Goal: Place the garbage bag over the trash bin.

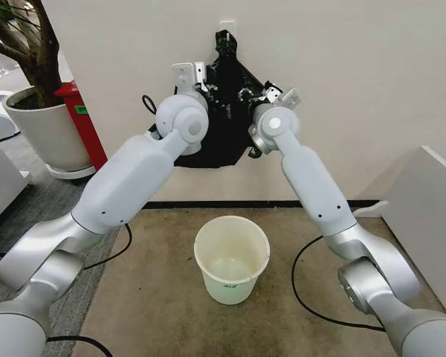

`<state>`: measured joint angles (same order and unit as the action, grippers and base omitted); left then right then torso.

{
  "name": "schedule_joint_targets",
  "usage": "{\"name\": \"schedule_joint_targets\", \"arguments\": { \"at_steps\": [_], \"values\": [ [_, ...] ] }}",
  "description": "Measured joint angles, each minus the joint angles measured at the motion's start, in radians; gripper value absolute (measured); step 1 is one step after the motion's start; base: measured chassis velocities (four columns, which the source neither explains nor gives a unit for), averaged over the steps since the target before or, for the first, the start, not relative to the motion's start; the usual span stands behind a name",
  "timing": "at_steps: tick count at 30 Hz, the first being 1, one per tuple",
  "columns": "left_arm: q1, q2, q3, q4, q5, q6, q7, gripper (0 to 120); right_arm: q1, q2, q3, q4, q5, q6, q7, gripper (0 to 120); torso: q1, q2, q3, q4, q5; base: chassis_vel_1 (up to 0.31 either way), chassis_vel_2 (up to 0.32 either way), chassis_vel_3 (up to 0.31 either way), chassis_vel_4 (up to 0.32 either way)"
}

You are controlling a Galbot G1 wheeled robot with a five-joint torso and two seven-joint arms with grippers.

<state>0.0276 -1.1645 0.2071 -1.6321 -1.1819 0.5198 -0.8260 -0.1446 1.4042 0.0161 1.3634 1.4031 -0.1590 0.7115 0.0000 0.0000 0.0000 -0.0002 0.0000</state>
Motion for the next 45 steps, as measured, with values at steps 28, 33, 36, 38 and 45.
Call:
{"name": "schedule_joint_targets", "arguments": {
  "at_steps": [28, 33, 36, 38, 45],
  "values": [
    [0.153, 0.128, -0.053, -0.125, -0.014, -0.01, 0.035, 0, -0.258, -0.174, -0.02, 0.273, 0.045, -0.012, 0.073, 0, 0.0, 0.0, 0.0, 0.0, 0.0005, 0.0, 0.0, 0.0, 0.0],
    [0.192, 0.162, -0.058, -0.206, -0.055, 0.009, 0.032, 0, -0.347, -0.218, -0.002, 0.389, 0.069, -0.012, 0.097, 0, 0.0, 0.0, 0.0, 0.0002, 0.0001, 0.0, 0.0, 0.0, 0.0],
    [0.178, 0.154, -0.058, -0.207, -0.06, 0.009, 0.031, 0, -0.326, -0.218, 0.002, 0.41, 0.077, -0.016, 0.113, 0, 0.0, 0.0, 0.0, 0.0001, 0.0001, 0.0, 0.0, 0.0, 0.0],
    [0.153, 0.147, -0.058, -0.206, -0.064, 0.009, 0.031, 0, -0.295, -0.218, 0.008, 0.44, 0.087, -0.034, 0.124, 0, 0.0, 0.0, 0.0, 0.0001, 0.0, 0.0, 0.0, 0.0, 0.0],
    [0.121, 0.153, -0.068, -0.207, -0.077, 0.006, 0.034, 0, -0.2, -0.231, -0.03, 0.483, 0.086, -0.089, 0.109, 23, 0.0, 0.0, 0.0, -0.0003, 0.0001, 0.0, 0.0, 0.0, 0.0]
  ]
}}
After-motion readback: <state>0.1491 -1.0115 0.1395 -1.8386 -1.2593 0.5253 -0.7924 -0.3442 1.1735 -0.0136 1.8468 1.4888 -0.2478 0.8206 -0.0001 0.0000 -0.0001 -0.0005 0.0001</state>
